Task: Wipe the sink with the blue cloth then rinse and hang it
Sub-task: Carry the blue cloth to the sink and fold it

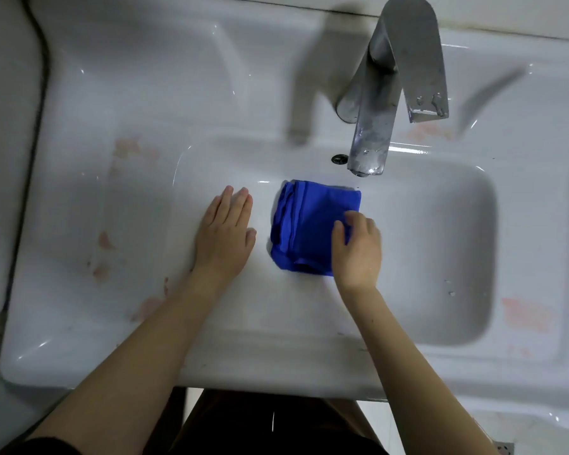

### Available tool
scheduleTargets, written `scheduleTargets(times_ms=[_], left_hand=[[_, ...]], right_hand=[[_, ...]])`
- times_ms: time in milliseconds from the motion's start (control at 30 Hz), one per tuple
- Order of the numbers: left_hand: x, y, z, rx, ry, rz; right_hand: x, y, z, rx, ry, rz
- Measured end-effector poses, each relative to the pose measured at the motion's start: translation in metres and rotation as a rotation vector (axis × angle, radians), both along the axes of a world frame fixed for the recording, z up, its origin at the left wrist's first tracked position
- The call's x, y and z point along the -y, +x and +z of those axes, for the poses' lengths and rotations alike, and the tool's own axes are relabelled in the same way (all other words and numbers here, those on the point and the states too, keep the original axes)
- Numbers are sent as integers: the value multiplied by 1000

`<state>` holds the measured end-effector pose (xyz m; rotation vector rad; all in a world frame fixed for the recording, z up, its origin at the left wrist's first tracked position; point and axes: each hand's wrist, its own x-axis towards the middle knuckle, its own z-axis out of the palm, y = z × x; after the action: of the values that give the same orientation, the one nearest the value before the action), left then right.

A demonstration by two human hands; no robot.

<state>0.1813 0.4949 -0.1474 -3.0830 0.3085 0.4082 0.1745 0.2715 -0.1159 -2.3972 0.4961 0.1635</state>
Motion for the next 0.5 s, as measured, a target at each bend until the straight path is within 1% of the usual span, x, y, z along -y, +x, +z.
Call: scheduleTargets(times_ms=[67, 100, 133, 200, 267, 333, 400, 467, 500], left_hand=[[1, 0, 0, 12, -12, 6], [2, -1, 0, 23, -14, 5], [2, -1, -1, 33, -15, 3], [1, -1, -2, 45, -10, 0], [1, -1, -3, 43, -4, -5], [1, -1, -2, 47, -11, -5], [1, -1, -2, 57, -20, -1], [2, -1, -2, 68, -20, -2], [3, -1, -2, 70, -20, -2]], right_hand=[[12, 3, -5, -162, -139, -78], [13, 5, -8, -237, -134, -90], [11, 7, -10, -288, -72, -105], [7, 10, -14, -343, 131, -170], [11, 11, -15, -332, 286, -248], [24, 11, -9, -269, 364, -323], [42, 9, -2, -207, 342, -385], [54, 6, 3, -153, 246, -421], [55, 5, 5, -119, 184, -402]])
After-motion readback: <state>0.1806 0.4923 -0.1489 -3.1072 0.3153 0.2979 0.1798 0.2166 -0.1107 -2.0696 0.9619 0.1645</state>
